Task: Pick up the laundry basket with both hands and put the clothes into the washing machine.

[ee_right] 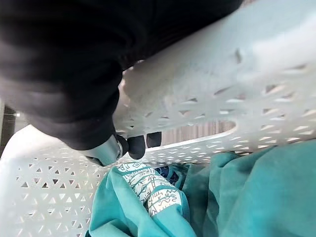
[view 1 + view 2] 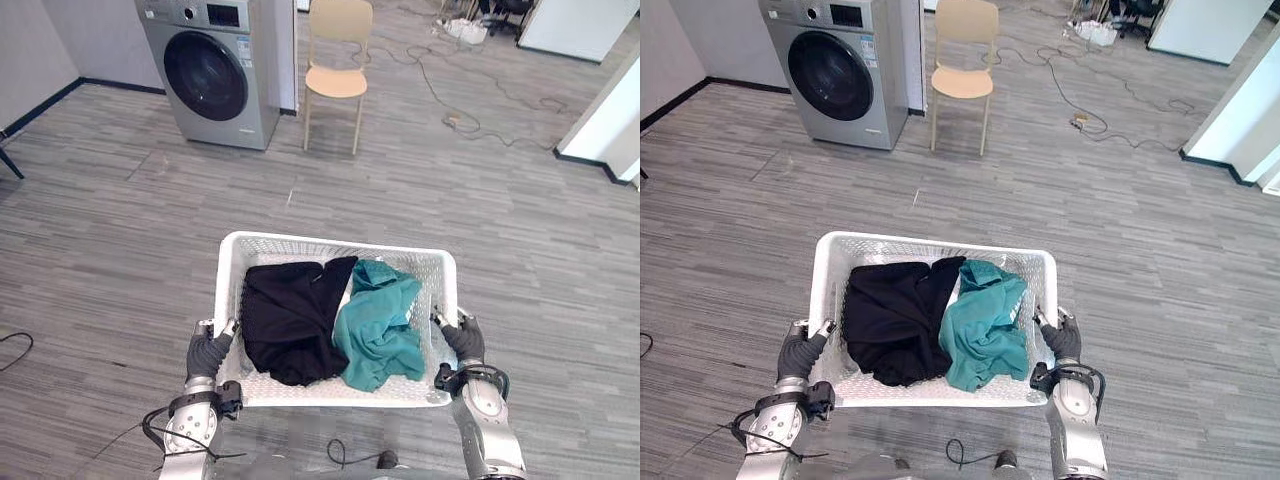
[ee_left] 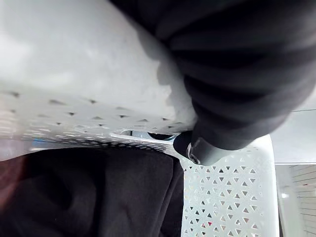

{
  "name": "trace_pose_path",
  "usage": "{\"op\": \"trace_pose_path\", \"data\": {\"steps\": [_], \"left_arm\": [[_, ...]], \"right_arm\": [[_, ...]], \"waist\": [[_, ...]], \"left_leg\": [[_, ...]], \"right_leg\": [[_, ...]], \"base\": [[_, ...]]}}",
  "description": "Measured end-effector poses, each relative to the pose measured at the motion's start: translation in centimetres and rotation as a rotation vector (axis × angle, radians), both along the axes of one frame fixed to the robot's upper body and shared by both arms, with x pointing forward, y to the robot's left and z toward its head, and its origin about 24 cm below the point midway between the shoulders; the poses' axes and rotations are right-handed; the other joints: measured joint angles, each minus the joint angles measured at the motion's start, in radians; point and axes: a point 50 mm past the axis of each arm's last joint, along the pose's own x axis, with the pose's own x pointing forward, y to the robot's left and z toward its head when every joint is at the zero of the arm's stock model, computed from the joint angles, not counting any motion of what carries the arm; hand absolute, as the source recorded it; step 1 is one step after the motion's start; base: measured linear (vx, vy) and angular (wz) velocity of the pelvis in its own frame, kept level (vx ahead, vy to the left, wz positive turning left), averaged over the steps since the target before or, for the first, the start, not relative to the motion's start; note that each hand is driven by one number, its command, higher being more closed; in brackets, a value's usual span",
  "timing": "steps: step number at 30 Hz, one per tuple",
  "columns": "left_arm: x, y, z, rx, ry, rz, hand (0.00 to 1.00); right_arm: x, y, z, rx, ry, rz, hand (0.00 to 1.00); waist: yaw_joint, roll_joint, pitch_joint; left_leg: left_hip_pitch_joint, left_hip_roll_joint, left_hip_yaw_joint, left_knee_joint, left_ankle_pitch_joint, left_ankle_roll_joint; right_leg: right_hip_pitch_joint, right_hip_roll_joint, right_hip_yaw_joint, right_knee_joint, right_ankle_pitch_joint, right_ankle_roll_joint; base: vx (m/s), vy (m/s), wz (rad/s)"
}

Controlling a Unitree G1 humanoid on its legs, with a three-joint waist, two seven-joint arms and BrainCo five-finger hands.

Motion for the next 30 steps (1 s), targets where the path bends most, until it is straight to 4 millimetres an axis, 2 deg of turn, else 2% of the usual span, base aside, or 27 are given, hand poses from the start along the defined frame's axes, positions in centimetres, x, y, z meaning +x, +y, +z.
{"op": "trace_pose_path", "data": {"steps": [2, 3, 5, 6, 7, 8, 9, 10, 11, 12, 13, 14, 15, 16, 18, 19, 20, 21, 22, 23, 24, 25, 26, 27, 28, 29, 30], "left_arm": [[0.1, 0.0, -0.4, -0.005, 0.015, -0.002, 1.00], [0.1, 0.0, -0.9, -0.007, 0.034, -0.001, 1.00], [0.2, -0.1, -1.6, -0.016, 0.062, -0.004, 1.00], [0.0, -0.1, -2.0, -0.027, 0.080, 0.000, 1.00], [-0.1, 0.0, -2.2, -0.028, 0.090, 0.005, 1.00], [-0.2, 0.5, -2.2, -0.014, 0.089, 0.013, 1.00], [-0.2, 0.6, -2.1, -0.015, 0.088, 0.014, 1.00], [-0.4, 0.7, -2.2, -0.018, 0.094, 0.018, 1.00], [-0.7, 0.7, -2.5, -0.039, 0.104, 0.026, 1.00], [-0.8, 0.4, -2.6, -0.058, 0.109, 0.019, 1.00], [-0.7, 0.0, -2.7, -0.071, 0.104, 0.012, 1.00], [-0.4, -0.6, -2.6, -0.094, 0.091, 0.007, 1.00], [-0.3, -0.7, -2.5, -0.105, 0.085, 0.010, 1.00], [-0.3, -0.8, -2.5, -0.110, 0.079, 0.014, 1.00], [-0.2, -0.6, -2.3, -0.122, 0.061, 0.026, 1.00], [-0.2, -0.7, -2.2, -0.131, 0.054, 0.034, 1.00], [-0.2, -0.7, -2.2, -0.133, 0.051, 0.034, 1.00], [-0.3, -0.4, -2.1, -0.123, 0.052, 0.036, 1.00], [-0.5, 0.2, -2.1, -0.111, 0.057, 0.054, 1.00], [-0.5, 0.3, -2.2, -0.112, 0.061, 0.059, 1.00], [-0.6, 0.6, -2.2, -0.106, 0.069, 0.067, 1.00], [-0.7, 0.9, -2.2, -0.095, 0.072, 0.066, 1.00], [-0.7, 1.0, -2.1, -0.086, 0.071, 0.060, 1.00], [-0.5, 1.2, -1.9, -0.067, 0.071, 0.046, 1.00], [-0.2, 1.3, -1.7, -0.059, 0.063, 0.046, 1.00], [-0.2, 1.3, -1.7, -0.062, 0.061, 0.050, 1.00], [-0.2, 1.1, -1.7, -0.069, 0.056, 0.056, 1.00]], "right_arm": [[-0.1, -0.3, -0.2, -0.010, 0.012, -0.005, 1.00], [-0.2, -0.2, -0.5, -0.017, 0.028, -0.002, 1.00], [-0.6, -0.3, -1.0, -0.023, 0.050, -0.004, 1.00], [-0.6, -0.2, -1.0, -0.029, 0.054, 0.006, 1.00], [-0.7, 0.0, -1.1, -0.033, 0.060, 0.020, 1.00], [-0.6, 0.5, -1.2, -0.023, 0.060, 0.030, 1.00], [-0.6, 0.5, -1.2, -0.022, 0.058, 0.029, 1.00], [-0.6, 0.4, -1.2, -0.026, 0.061, 0.033, 1.00], [-0.6, 0.4, -1.2, -0.038, 0.065, 0.043, 1.00], [-0.5, 0.3, -1.0, -0.052, 0.058, 0.049, 1.00], [-0.4, -0.1, -0.8, -0.065, 0.053, 0.042, 1.00], [-0.1, -0.6, -0.4, -0.085, 0.038, 0.039, 1.00], [0.3, -0.8, -0.1, -0.087, 0.023, 0.044, 1.00], [0.4, -0.8, 0.0, -0.082, 0.017, 0.046, 1.00], [0.9, -0.5, 0.4, -0.078, 0.000, 0.057, 1.00], [1.2, -0.5, 0.6, -0.079, -0.008, 0.059, 1.00], [1.2, -0.5, 0.6, -0.082, -0.010, 0.059, 1.00], [1.4, -0.2, 0.3, -0.070, 0.001, 0.064, 1.00], [1.7, 0.1, 0.0, -0.063, 0.011, 0.072, 1.00], [1.8, 0.2, 0.0, -0.059, 0.010, 0.075, 1.00], [1.9, 0.6, -0.1, -0.042, 0.014, 0.081, 1.00], [1.9, 0.8, -0.5, -0.017, 0.024, 0.073, 1.00], [1.6, 0.8, -0.7, -0.013, 0.034, 0.068, 1.00], [1.6, 1.2, -0.9, -0.002, 0.039, 0.070, 1.00], [1.9, 1.3, -0.6, -0.003, 0.026, 0.073, 1.00], [2.0, 1.3, -0.4, -0.008, 0.021, 0.077, 1.00], [1.7, 1.0, -0.1, -0.019, 0.009, 0.078, 1.00]], "waist": [[-0.008, 0.003, 0.021], [-0.026, 0.003, 0.024], [-0.045, 0.005, 0.032], [-0.043, 0.016, 0.038], [-0.036, 0.033, 0.043], [-0.023, 0.040, 0.045], [-0.019, 0.057, 0.056], [-0.007, 0.069, 0.063], [0.009, 0.064, 0.067], [0.021, 0.067, 0.075], [0.025, 0.062, 0.079], [0.029, 0.060, 0.082], [0.033, 0.053, 0.085], [0.036, 0.050, 0.086], [0.057, 0.036, 0.094], [0.073, 0.037, 0.095], [0.084, 0.041, 0.092], [0.099, 0.025, 0.087], [0.083, -0.020, 0.082], [0.081, -0.024, 0.085], [0.090, -0.037, 0.094], [0.100, -0.009, 0.113], [0.084, -0.038, 0.101], [0.058, -0.077, 0.097], [0.034, -0.068, 0.106], [0.033, -0.051, 0.117], [0.032, -0.002, 0.130]], "left_leg": [[0.019, -0.014, 0.005, -0.021, 0.011, 0.000], [0.020, -0.017, -0.009, -0.019, 0.007, -0.003], [0.012, 0.001, -0.037, 0.042, -0.041, -0.019], [0.008, 0.039, -0.040, 0.109, -0.094, -0.033], [0.019, 0.084, -0.033, 0.143, -0.125, -0.048], [-0.036, 0.157, 0.001, 0.326, -0.132, -0.045], [-0.113, 0.243, 0.040, 0.535, -0.098, 0.051], [-0.152, 0.297, 0.069, 0.647, -0.050, 0.127], [-0.206, 0.381, 0.098, 0.814, 0.094, 0.190], [-0.256, 0.411, 0.096, 0.926, 0.117, 0.145], [-0.285, 0.406, 0.102, 0.958, 0.086, 0.116], [-0.338, 0.366, 0.121, 0.963, 0.038, 0.097], [-0.382, 0.310, 0.142, 0.904, 0.001, 0.059], [-0.402, 0.283, 0.152, 0.853, -0.013, 0.042], [-0.466, 0.202, 0.183, 0.601, -0.006, 0.007], [-0.491, 0.165, 0.190, 0.422, 0.033, -0.042], [-0.487, 0.147, 0.186, 0.325, 0.058, -0.058], [-0.479, 0.106, 0.162, 0.304, 0.159, 0.068], [-0.477, 0.100, 0.163, 0.382, 0.093, 0.112], [-0.475, 0.111, 0.166, 0.429, 0.063, 0.129], [-0.462, 0.144, 0.171, 0.545, 0.033, 0.164], [-0.445, 0.179, 0.191, 0.665, -0.002, 0.171], [-0.383, 0.133, 0.179, 0.556, -0.028, 0.097], [-0.262, 0.055, 0.180, 0.431, -0.123, 0.097], [-0.176, 0.035, 0.162, 0.375, -0.130, 0.104], [-0.114, 0.034, 0.149, 0.334, -0.131, 0.103], [0.007, 0.043, 0.135, 0.237, -0.130, 0.101]], "right_leg": [[-0.039, -0.038, -0.029, 0.106, -0.052, 0.005], [-0.053, -0.053, -0.042, 0.162, -0.089, 0.004], [-0.048, -0.048, -0.062, 0.223, -0.165, 0.010], [-0.026, -0.021, -0.063, 0.255, -0.213, 0.018], [-0.004, 0.018, -0.065, 0.262, -0.245, 0.008], [0.034, 0.064, -0.068, 0.237, -0.276, 0.002], [0.065, 0.108, -0.086, 0.218, -0.288, -0.013], [0.093, 0.135, -0.086, 0.205, -0.295, -0.023], [0.160, 0.172, -0.072, 0.169, -0.303, -0.035], [0.218, 0.184, -0.067, 0.129, -0.309, -0.035], [0.240, 0.185, -0.064, 0.104, -0.309, -0.035], [0.280, 0.178, -0.060, 0.048, -0.305, -0.030], [0.316, 0.165, -0.059, -0.004, -0.303, -0.027], [0.332, 0.159, -0.060, -0.024, -0.303, -0.027], [0.386, 0.138, -0.064, -0.080, -0.303, -0.027], [0.407, 0.135, -0.066, -0.089, -0.302, -0.026], [0.420, 0.138, -0.065, -0.089, -0.302, -0.023], [0.450, 0.119, -0.060, -0.076, -0.297, 0.011], [0.441, 0.069, -0.064, 0.016, -0.269, 0.061], [0.423, 0.047, -0.053, 0.105, -0.242, 0.081], [0.352, 0.012, -0.027, 0.323, -0.125, 0.016], [0.291, -0.017, -0.036, 0.542, 0.108, -0.109], [0.243, -0.080, -0.033, 0.689, 0.143, -0.117], [0.145, -0.158, -0.029, 0.961, 0.030, -0.073], [0.049, -0.151, -0.009, 1.084, -0.071, -0.080], [0.009, -0.130, -0.006, 1.098, -0.102, -0.091], [-0.061, -0.080, -0.014, 1.068, -0.169, -0.115]], "base": [[0.06, -0.001, 0.01], [0.12, -0.049, 0.30], [0.15, -0.107, 0.29], [0.20, -0.192, -0.05], [0.29, -0.266, -0.16], [0.33, -0.291, -0.19], [0.29, -0.274, -0.20], [0.33, -0.296, -0.35], [0.44, -0.288, -0.36], [0.45, -0.246, -0.27], [0.46, -0.163, -0.14], [0.44, -0.101, -0.15], [0.44, -0.079, -0.17], [0.45, -0.044, -0.16], [0.55, 0.004, -0.24], [0.56, 0.056, -0.32], [0.63, 0.121, -0.34], [0.70, 0.143, -0.02], [0.73, 0.160, 0.09], [0.77, 0.207, 0.10], [0.76, 0.222, -0.18], [0.77, 0.324, -0.07], [0.57, 0.258, 0.46], [0.73, 0.185, 0.94], [0.70, 0.031, 0.82], [0.89, -0.034, 0.46], [0.76, -0.045, 0.21]]}}
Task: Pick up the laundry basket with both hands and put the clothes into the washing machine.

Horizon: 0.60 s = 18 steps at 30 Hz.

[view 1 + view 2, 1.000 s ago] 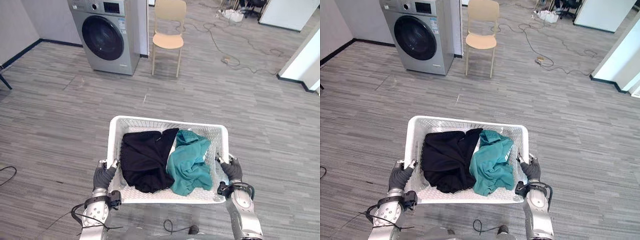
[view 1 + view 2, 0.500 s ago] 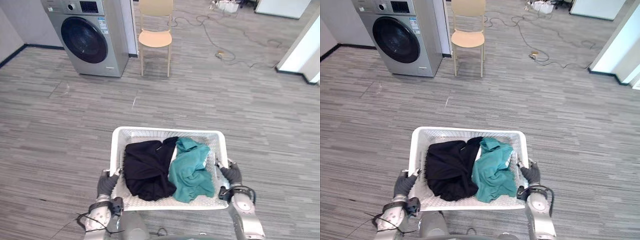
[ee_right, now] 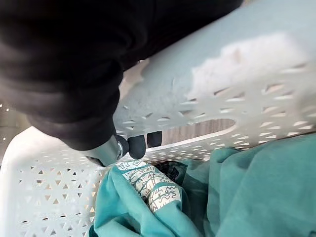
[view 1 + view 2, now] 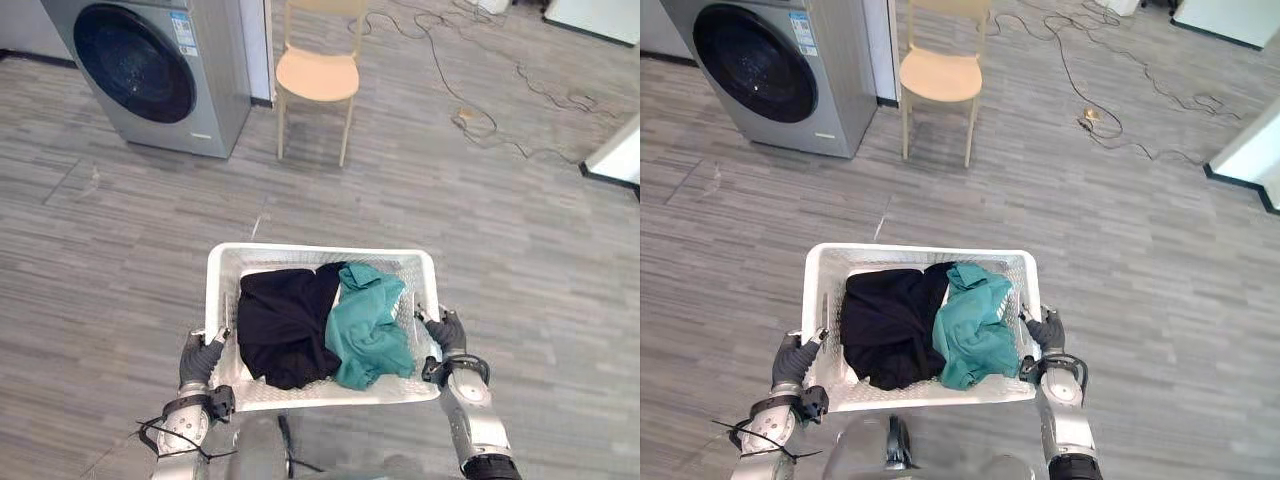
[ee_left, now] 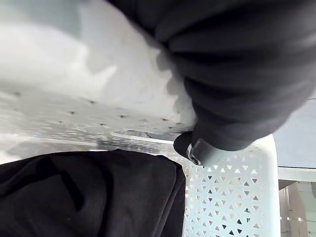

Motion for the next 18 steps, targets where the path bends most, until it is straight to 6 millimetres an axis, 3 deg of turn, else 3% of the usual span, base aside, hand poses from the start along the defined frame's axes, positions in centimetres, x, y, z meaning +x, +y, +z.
{"op": "trace_pose_path", "data": {"steps": [2, 4, 5, 6, 7, 9, 10, 11, 12, 13, 14, 15, 16, 18], "left_arm": [[0.1, -0.3, 0.6, 0.005, -0.034, -0.012, 1.00], [0.3, -0.3, 0.9, 0.007, -0.061, -0.012, 1.00], [0.6, -0.4, 1.1, 0.003, -0.074, -0.012, 1.00], [0.7, -0.5, 1.0, -0.003, -0.071, -0.011, 1.00], [0.7, -1.0, 0.0, -0.041, -0.035, 0.011, 1.00], [1.7, -1.9, -0.2, -0.046, -0.034, -0.015, 1.00], [1.9, -2.7, -0.2, -0.059, -0.036, -0.031, 1.00], [1.8, -2.6, -0.3, -0.055, -0.030, -0.031, 1.00], [1.5, -2.6, -0.5, -0.053, -0.017, -0.034, 1.00], [1.5, -2.6, -0.5, -0.051, -0.019, -0.038, 1.00], [1.5, -2.6, -0.4, -0.047, -0.025, -0.043, 1.00], [1.7, -2.7, -0.3, -0.041, -0.028, -0.059, 1.00], [1.7, -2.7, -0.3, -0.036, -0.026, -0.075, 1.00], [1.5, -2.6, -0.4, -0.040, -0.020, -0.074, 1.00]], "right_arm": [[-0.4, -0.3, 0.8, -0.008, -0.041, -0.009, 1.00], [0.0, -0.5, 1.4, -0.019, -0.067, -0.006, 1.00], [0.3, -0.7, 1.7, -0.028, -0.078, -0.008, 1.00], [0.2, -0.7, 1.6, -0.029, -0.075, -0.007, 1.00], [0.3, -1.2, 1.4, -0.055, -0.058, 0.004, 1.00], [0.8, -1.7, 1.9, -0.069, -0.068, -0.011, 1.00], [0.1, -2.4, 1.4, -0.084, -0.046, -0.036, 1.00], [-0.1, -2.4, 1.3, -0.083, -0.042, -0.035, 1.00], [-0.7, -2.4, 1.3, -0.078, -0.044, -0.040, 1.00], [-1.2, -2.4, 1.6, -0.071, -0.058, -0.048, 1.00], [-1.4, -2.5, 1.7, -0.066, -0.062, -0.054, 1.00], [-1.7, -2.7, 1.6, -0.052, -0.057, -0.071, 1.00], [-1.9, -2.7, 1.4, -0.047, -0.046, -0.080, 1.00], [-2.1, -2.6, 1.2, -0.041, -0.040, -0.086, 1.00]], "waist": [[-0.024, 0.062, -0.007], [-0.048, 0.075, -0.016], [-0.058, 0.088, -0.015], [-0.062, 0.091, -0.016], [-0.041, 0.164, -0.027], [-0.033, 0.144, -0.018], [-0.060, 0.148, -0.018], [-0.078, 0.144, -0.019], [-0.082, 0.153, -0.029], [-0.067, 0.157, -0.028], [-0.057, 0.173, -0.037], [-0.052, 0.167, -0.034], [-0.050, 0.147, -0.021], [-0.043, 0.125, -0.019]], "left_leg": [[0.139, 0.011, -0.015, -0.123, 0.010, -0.017], [0.200, 0.023, -0.019, -0.164, 0.005, -0.035], [0.269, 0.043, -0.018, -0.202, -0.007, -0.095], [0.299, 0.043, -0.031, -0.210, -0.016, -0.136], [0.328, 0.112, -0.059, -0.209, -0.012, -0.150], [0.297, 0.093, -0.135, -0.136, 0.030, -0.157], [0.287, 0.093, -0.162, -0.056, 0.117, -0.133], [0.270, 0.117, -0.151, 0.033, 0.161, -0.110], [0.206, 0.188, -0.141, 0.244, 0.288, -0.077], [0.122, 0.279, -0.108, 0.469, 0.389, -0.029], [0.065, 0.320, -0.106, 0.584, 0.363, -0.023], [-0.052, 0.364, -0.102, 0.763, 0.299, 0.005], [-0.128, 0.370, -0.068, 0.830, 0.245, 0.024], [-0.224, 0.358, -0.006, 0.783, 0.167, 0.012]], "right_leg": [[-0.153, 0.046, -0.036, -0.163, -0.099, -0.005], [-0.245, 0.065, -0.042, -0.422, -0.093, -0.015], [-0.282, 0.116, -0.026, -0.792, 0.039, 0.005], [-0.280, 0.143, -0.003, -0.869, 0.195, -0.010], [-0.250, 0.221, 0.001, -0.880, 0.250, -0.029], [-0.258, 0.193, 0.038, -0.746, 0.129, -0.037], [-0.222, 0.186, 0.030, -0.668, 0.064, -0.025], [-0.190, 0.186, 0.010, -0.640, 0.030, -0.018], [-0.089, 0.209, -0.030, -0.680, -0.040, -0.012], [-0.016, 0.258, -0.034, -0.730, -0.079, -0.017], [0.010, 0.277, -0.032, -0.750, -0.090, -0.020], [0.076, 0.301, -0.036, -0.801, -0.098, -0.013], [0.152, 0.303, -0.034, -0.863, -0.098, -0.006], [0.248, 0.296, -0.032, -0.959, -0.086, 0.015]], "base": [[0.77, -0.072, 0.41], [0.78, -0.179, 0.57], [0.80, -0.220, 0.59], [0.95, -0.259, 0.15], [0.64, -0.126, -0.28], [0.68, -0.149, -0.03], [0.59, -0.153, 0.40], [0.57, -0.180, 0.41], [0.58, -0.145, 0.08], [0.69, -0.125, -0.12], [0.56, -0.029, -0.28], [0.66, -0.009, -0.06], [0.55, 0.003, 0.06], [0.54, 0.053, 0.02]]}}
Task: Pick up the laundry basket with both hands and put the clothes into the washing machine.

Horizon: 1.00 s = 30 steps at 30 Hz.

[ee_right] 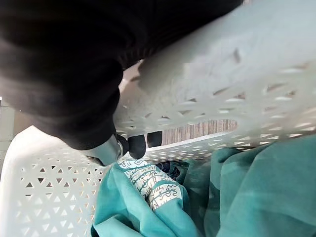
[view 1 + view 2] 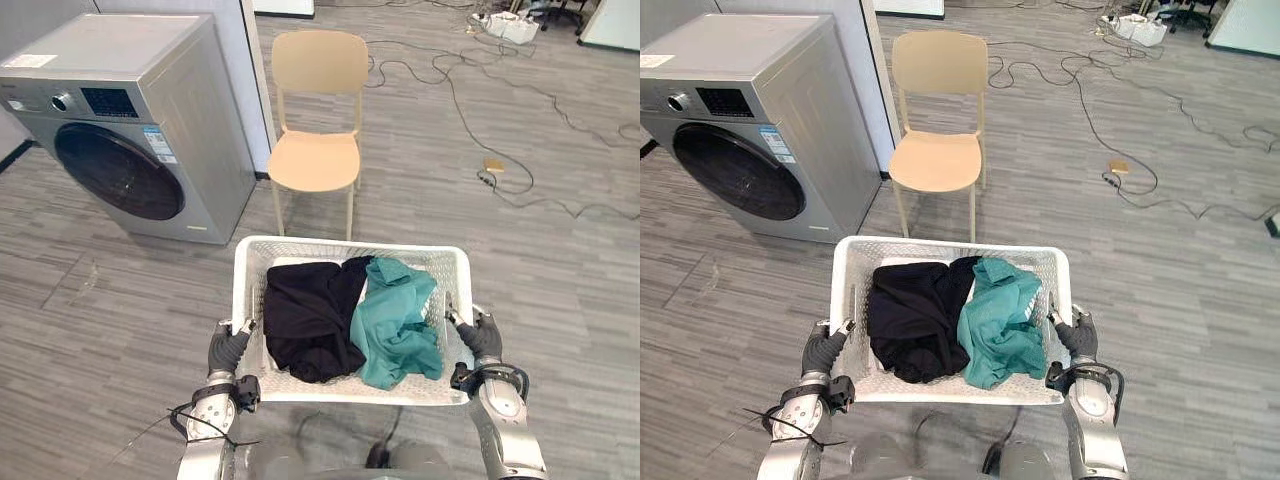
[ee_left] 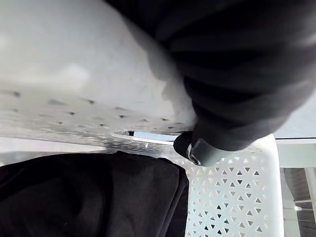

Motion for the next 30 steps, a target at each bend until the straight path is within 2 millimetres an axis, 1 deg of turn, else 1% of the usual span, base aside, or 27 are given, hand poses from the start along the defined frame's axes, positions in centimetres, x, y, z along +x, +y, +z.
{"op": "trace_pose_path", "data": {"steps": [2, 3, 4, 5, 6, 7, 8, 9, 10, 11, 12, 13, 14, 15, 16, 17, 18, 19, 21, 22, 24, 25, 26, 27, 28, 29, 30], "left_arm": [[0.2, 0.1, 0.1, 0.006, -0.005, -0.006, 1.00], [0.2, 0.3, 0.2, 0.010, -0.009, -0.002, 1.00], [0.3, 0.3, 0.3, 0.008, -0.012, 0.000, 1.00], [0.1, 0.3, 0.2, 0.005, -0.009, 0.006, 1.00], [-0.3, 0.5, 0.1, 0.009, -0.002, 0.015, 1.00], [-0.2, 1.2, 0.2, 0.028, -0.001, 0.024, 1.00], [0.1, 1.6, 0.4, 0.038, -0.006, 0.039, 1.00], [0.0, 2.0, 0.5, 0.038, -0.013, 0.055, 1.00], [0.1, 2.0, 0.6, 0.038, -0.014, 0.058, 1.00], [0.0, 2.1, 0.6, 0.040, -0.016, 0.061, 1.00], [0.0, 2.1, 0.6, 0.042, -0.017, 0.063, 1.00], [0.0, 2.1, 0.7, 0.043, -0.017, 0.058, 1.00], [0.0, 2.1, 0.7, 0.047, -0.017, 0.057, 1.00], [-0.1, 2.3, 0.7, 0.057, -0.012, 0.053, 1.00], [-0.3, 2.5, 0.6, 0.064, -0.005, 0.055, 1.00], [-0.4, 2.5, 0.5, 0.066, 0.000, 0.055, 1.00], [-0.7, 2.6, 0.4, 0.070, 0.014, 0.057, 1.00], [-1.2, 2.7, 0.3, 0.071, 0.022, 0.063, 1.00], [-1.5, 2.8, 0.6, 0.076, 0.012, 0.065, 1.00], [-1.5, 2.8, 0.6, 0.076, 0.012, 0.068, 1.00], [-1.5, 2.8, 0.6, 0.071, 0.012, 0.070, 1.00], [-1.5, 2.7, 0.5, 0.068, 0.016, 0.071, 1.00], [-1.6, 2.8, 0.5, 0.068, 0.018, 0.072, 1.00], [-1.6, 2.5, 0.0, 0.052, 0.036, 0.074, 1.00], [-1.7, 2.3, -0.3, 0.039, 0.045, 0.080, 1.00], [-1.6, 2.1, -0.3, 0.033, 0.046, 0.078, 1.00], [-1.1, 1.6, -0.5, 0.018, 0.042, 0.058, 1.00]], "right_arm": [[0.0, 0.0, 0.0, 0.004, -0.001, -0.002, 1.00], [0.3, 0.2, 0.1, 0.010, -0.006, 0.003, 1.00], [0.5, 0.2, 0.1, 0.010, -0.008, 0.007, 1.00], [0.5, 0.2, 0.0, 0.010, -0.005, 0.016, 1.00], [0.6, 0.3, -0.2, 0.013, 0.001, 0.021, 1.00], [0.8, 0.9, -0.7, 0.042, 0.019, 0.016, 1.00], [1.2, 1.4, -0.8, 0.055, 0.018, 0.027, 1.00], [1.9, 1.7, -0.3, 0.052, -0.001, 0.048, 1.00], [1.9, 1.8, -0.3, 0.054, -0.001, 0.051, 1.00], [1.9, 2.0, -0.3, 0.058, -0.003, 0.051, 1.00], [2.0, 1.9, -0.3, 0.057, -0.003, 0.048, 1.00], [1.9, 1.8, -0.3, 0.060, -0.004, 0.041, 1.00], [1.9, 1.9, -0.4, 0.065, -0.003, 0.038, 1.00], [1.7, 1.9, -0.5, 0.068, 0.003, 0.034, 1.00], [1.6, 2.1, -0.8, 0.075, 0.013, 0.032, 1.00], [1.5, 2.1, -1.0, 0.079, 0.022, 0.030, 1.00], [1.2, 2.2, -1.3, 0.082, 0.037, 0.032, 1.00], [1.2, 2.5, -1.4, 0.073, 0.043, 0.044, 1.00], [1.2, 2.5, -1.3, 0.065, 0.040, 0.047, 1.00], [1.2, 2.5, -1.3, 0.065, 0.038, 0.050, 1.00], [1.3, 2.5, -1.2, 0.061, 0.037, 0.051, 1.00], [1.3, 2.4, -1.3, 0.059, 0.039, 0.051, 1.00], [1.2, 2.4, -1.3, 0.060, 0.040, 0.051, 1.00], [0.9, 2.4, -1.6, 0.059, 0.053, 0.050, 1.00], [0.9, 2.2, -1.6, 0.049, 0.056, 0.053, 1.00], [1.0, 2.0, -1.5, 0.033, 0.055, 0.057, 1.00], [1.1, 1.6, -1.3, 0.022, 0.048, 0.048, 1.00]], "waist": [[0.019, -0.015, 0.009], [0.030, -0.034, 0.018], [0.043, -0.036, 0.019], [0.049, -0.029, 0.014], [0.052, -0.018, 0.007], [0.042, -0.071, 0.008], [0.047, -0.084, 0.002], [0.048, -0.081, 0.004], [0.049, -0.081, 0.004], [0.053, -0.082, 0.004], [0.055, -0.080, 0.003], [0.060, -0.080, 0.002], [0.059, -0.089, 0.001], [0.051, -0.102, 0.002], [0.041, -0.100, 0.003], [0.040, -0.096, 0.006], [0.041, -0.087, 0.010], [0.040, -0.077, 0.008], [0.035, -0.070, 0.003], [0.021, -0.066, 0.001], [0.013, -0.066, -0.002], [0.011, -0.059, -0.002], [0.010, -0.056, -0.001], [0.008, -0.023, -0.007], [0.019, -0.008, -0.013], [0.022, -0.009, -0.014], [0.016, -0.010, -0.015]], "left_leg": [[-0.068, -0.049, 0.037, -0.180, -0.053, -0.044], [-0.106, -0.101, 0.036, -0.338, -0.063, -0.066], [-0.124, -0.149, 0.014, -0.488, -0.043, -0.096], [-0.109, -0.210, -0.054, -0.768, 0.045, -0.160], [-0.084, -0.238, -0.100, -0.892, 0.220, -0.138], [-0.074, -0.276, -0.077, -0.876, 0.198, -0.125], [-0.094, -0.287, -0.077, -0.830, 0.149, -0.109], [-0.121, -0.279, -0.092, -0.739, 0.084, -0.093], [-0.123, -0.280, -0.091, -0.694, 0.049, -0.084], [-0.117, -0.287, -0.092, -0.609, -0.010, -0.068], [-0.102, -0.294, -0.087, -0.600, -0.038, -0.071], [-0.052, -0.310, -0.078, -0.630, -0.102, -0.085], [-0.031, -0.316, -0.063, -0.641, -0.112, -0.079], [0.015, -0.333, -0.037, -0.666, -0.132, -0.068], [0.061, -0.342, -0.027, -0.685, -0.143, -0.056], [0.094, -0.343, -0.020, -0.703, -0.147, -0.051], [0.169, -0.346, -0.004, -0.756, -0.147, -0.051], [0.239, -0.346, 0.017, -0.815, -0.142, -0.059], [0.298, -0.349, 0.028, -0.875, -0.137, -0.069], [0.315, -0.349, 0.029, -0.895, -0.136, -0.069], [0.332, -0.340, 0.030, -0.906, -0.136, -0.070], [0.338, -0.322, 0.034, -0.896, -0.138, -0.076], [0.343, -0.310, 0.035, -0.887, -0.142, -0.088], [0.355, -0.268, 0.024, -0.870, -0.155, -0.144], [0.363, -0.249, 0.017, -0.870, -0.151, -0.153], [0.354, -0.231, -0.004, -0.844, -0.133, -0.197], [0.357, -0.237, -0.039, -0.877, -0.141, -0.208]], "right_leg": [[0.070, -0.029, 0.003, -0.049, 0.002, 0.008], [0.104, -0.067, 0.004, -0.064, -0.001, 0.039], [0.123, -0.098, 0.004, -0.068, -0.004, 0.056], [0.153, -0.118, 0.010, -0.080, -0.005, 0.098], [0.187, -0.122, 0.018, -0.100, -0.016, 0.150], [0.207, -0.165, 0.019, -0.120, -0.021, 0.164], [0.193, -0.180, 0.039, -0.137, 0.006, 0.176], [0.191, -0.171, 0.044, -0.145, 0.046, 0.181], [0.208, -0.177, 0.037, -0.140, 0.057, 0.181], [0.224, -0.203, 0.046, -0.088, 0.084, 0.219], [0.212, -0.215, 0.053, -0.037, 0.090, 0.221], [0.146, -0.260, 0.082, 0.135, 0.098, 0.209], [0.102, -0.292, 0.098, 0.236, 0.113, 0.186], [0.002, -0.350, 0.129, 0.454, 0.157, 0.141], [-0.095, -0.378, 0.130, 0.686, 0.138, 0.124], [-0.130, -0.383, 0.118, 0.765, 0.120, 0.106], [-0.174, -0.384, 0.063, 0.847, 0.093, 0.064], [-0.203, -0.381, -0.019, 0.853, 0.068, 0.031], [-0.244, -0.376, -0.132, 0.775, 0.010, 0.018], [-0.267, -0.372, -0.190, 0.679, -0.015, 0.012], [-0.307, -0.350, -0.220, 0.480, -0.019, 0.009], [-0.330, -0.318, -0.208, 0.328, 0.007, 0.007], [-0.335, -0.295, -0.192, 0.251, 0.053, 0.007], [-0.305, -0.221, -0.156, 0.192, 0.140, 0.007], [-0.298, -0.195, -0.152, 0.181, 0.144, 0.001], [-0.285, -0.175, -0.121, 0.175, 0.135, -0.010], [-0.260, -0.171, -0.104, 0.167, 0.133, -0.011]], "base": [[0.57, 0.173, -0.09], [0.41, 0.199, -0.15], [0.60, 0.363, -0.29], [0.51, 0.333, -0.36], [0.52, 0.336, -0.14], [0.50, 0.254, -0.03], [0.45, 0.219, -0.01], [0.50, 0.224, -0.13], [0.38, 0.178, -0.11], [0.39, 0.182, -0.05], [0.38, 0.236, -0.23], [0.31, 0.241, -0.22], [0.31, 0.226, -0.24], [0.35, 0.160, -0.11], [0.32, 0.097, -0.12], [0.40, 0.097, -0.20], [0.36, 0.052, -0.35], [0.36, 0.034, -0.39], [0.30, -0.018, -0.20], [0.32, -0.066, 0.01], [0.35, -0.145, 0.02], [0.31, -0.180, -0.03], [0.33, -0.206, 0.03], [0.35, -0.170, -0.11], [0.38, -0.211, -0.27], [0.28, -0.169, -0.25], [0.12, -0.185, -0.05]]}}
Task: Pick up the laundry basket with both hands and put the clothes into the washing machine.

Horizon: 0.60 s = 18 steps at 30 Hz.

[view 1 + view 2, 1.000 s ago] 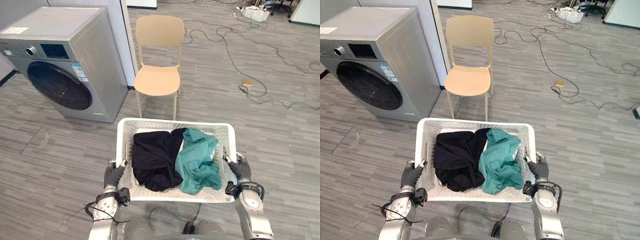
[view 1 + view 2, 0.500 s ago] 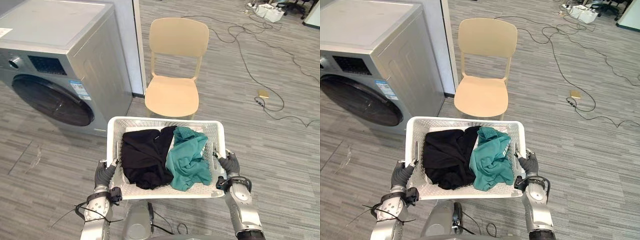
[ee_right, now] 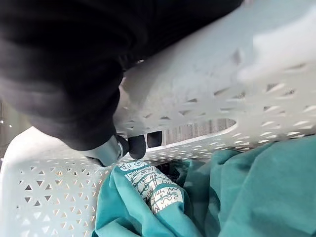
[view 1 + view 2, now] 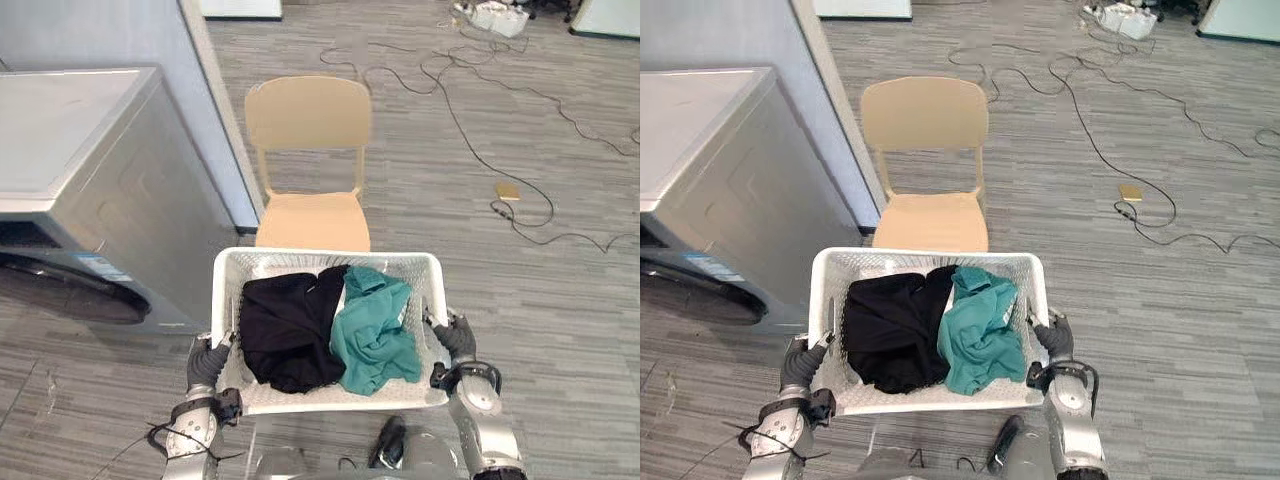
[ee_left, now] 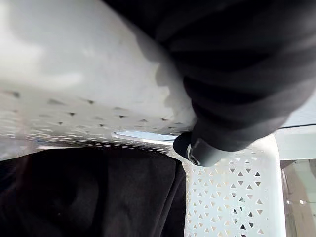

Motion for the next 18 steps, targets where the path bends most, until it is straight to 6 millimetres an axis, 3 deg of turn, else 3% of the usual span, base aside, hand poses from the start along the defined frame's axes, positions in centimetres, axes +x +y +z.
{"op": "trace_pose_path", "data": {"steps": [1, 2, 4, 6, 9, 10, 11, 12, 15, 16, 17, 18], "left_arm": [[0.4, -0.4, 0.1, 0.000, -0.007, -0.017, 1.00], [0.7, -0.9, 0.2, -0.008, -0.016, -0.033, 1.00], [0.7, -0.5, 0.1, 0.005, -0.010, -0.028, 1.00], [1.0, -0.4, 0.0, 0.009, -0.010, -0.032, 1.00], [0.6, -0.2, -0.3, 0.010, 0.009, -0.022, 1.00], [0.6, -0.2, -0.3, 0.009, 0.009, -0.021, 1.00], [0.6, -0.2, -0.3, 0.008, 0.009, -0.022, 1.00], [0.8, -0.3, -0.1, 0.008, -0.004, -0.028, 1.00], [1.7, -0.6, 0.5, 0.006, -0.037, -0.036, 1.00], [1.9, -0.7, 0.7, 0.008, -0.048, -0.038, 1.00], [1.9, -0.7, 0.8, 0.008, -0.054, -0.038, 1.00], [2.1, -0.5, 1.0, 0.021, -0.061, -0.033, 1.00]], "right_arm": [[-0.1, -0.5, 0.1, -0.009, -0.003, -0.013, 1.00], [-0.1, -0.8, 0.2, -0.016, -0.008, -0.020, 1.00], [-0.4, -0.6, 0.1, -0.007, -0.006, -0.019, 1.00], [-0.6, -0.4, 0.0, 0.011, -0.012, -0.028, 1.00], [-1.0, -0.4, -0.2, 0.012, -0.001, -0.028, 1.00], [-1.0, -0.4, -0.2, 0.010, 0.000, -0.026, 1.00], [-0.9, -0.4, -0.2, 0.009, -0.001, -0.022, 1.00], [-0.6, -0.5, 0.1, 0.005, -0.014, -0.024, 1.00], [0.3, -0.8, 0.8, -0.009, -0.047, -0.024, 1.00], [0.5, -0.9, 1.1, -0.014, -0.057, -0.023, 1.00], [0.7, -1.0, 1.2, -0.019, -0.063, -0.020, 1.00], [0.9, -0.9, 1.3, -0.014, -0.065, -0.026, 1.00]], "waist": [[-0.004, 0.001, -0.002], [-0.005, 0.014, -0.009], [-0.006, -0.005, -0.030], [-0.004, -0.007, -0.032], [0.006, 0.018, -0.029], [0.004, 0.020, -0.027], [0.006, 0.018, -0.028], [0.015, 0.009, -0.026], [0.024, 0.001, -0.021], [0.027, 0.017, -0.030], [0.028, 0.035, -0.034], [0.030, 0.013, -0.029]], "left_leg": [[0.002, -0.003, -0.010, -0.067, 0.012, -0.004], [0.003, 0.005, -0.020, -0.120, 0.081, -0.011], [0.010, 0.014, -0.023, -0.107, 0.082, -0.012], [-0.024, 0.036, -0.048, -0.028, 0.081, -0.012], [-0.106, 0.096, -0.084, 0.179, 0.080, -0.007], [-0.149, 0.112, -0.099, 0.266, 0.097, 0.015], [-0.163, 0.117, -0.104, 0.288, 0.088, 0.012], [-0.185, 0.111, -0.098, 0.261, 0.064, 0.013], [-0.237, 0.090, -0.102, 0.104, 0.069, 0.010], [-0.228, 0.083, -0.099, -0.028, 0.162, 0.015], [-0.229, 0.088, -0.109, -0.058, 0.230, -0.017], [-0.215, 0.077, -0.113, -0.050, 0.221, -0.036]], "right_leg": [[0.017, 0.003, -0.001, -0.005, 0.000, 0.000], [0.036, 0.021, -0.013, -0.005, -0.011, 0.017], [0.066, 0.031, -0.019, -0.034, -0.047, 0.050], [0.105, 0.058, -0.036, -0.092, -0.058, 0.057], [0.180, 0.113, -0.071, -0.163, -0.056, 0.052], [0.214, 0.120, -0.078, -0.192, -0.059, 0.049], [0.224, 0.115, -0.079, -0.199, -0.058, 0.049], [0.235, 0.097, -0.074, -0.204, -0.058, 0.050], [0.237, 0.059, -0.065, -0.214, -0.042, 0.076], [0.238, 0.057, -0.055, -0.216, -0.032, 0.093], [0.241, 0.064, -0.045, -0.216, -0.031, 0.106], [0.247, 0.056, -0.024, -0.227, -0.026, 0.126]], "base": [[0.00, -0.108, 0.13], [-0.05, -0.052, -0.01], [0.09, -0.068, 0.08], [0.17, -0.110, 0.31], [0.13, -0.087, 0.22], [0.12, -0.064, 0.22], [0.15, -0.061, 0.11], [0.10, 0.010, -0.03], [0.10, 0.117, -0.08], [0.12, 0.229, -0.18], [0.13, 0.229, -0.30], [0.10, 0.166, -0.19]]}}
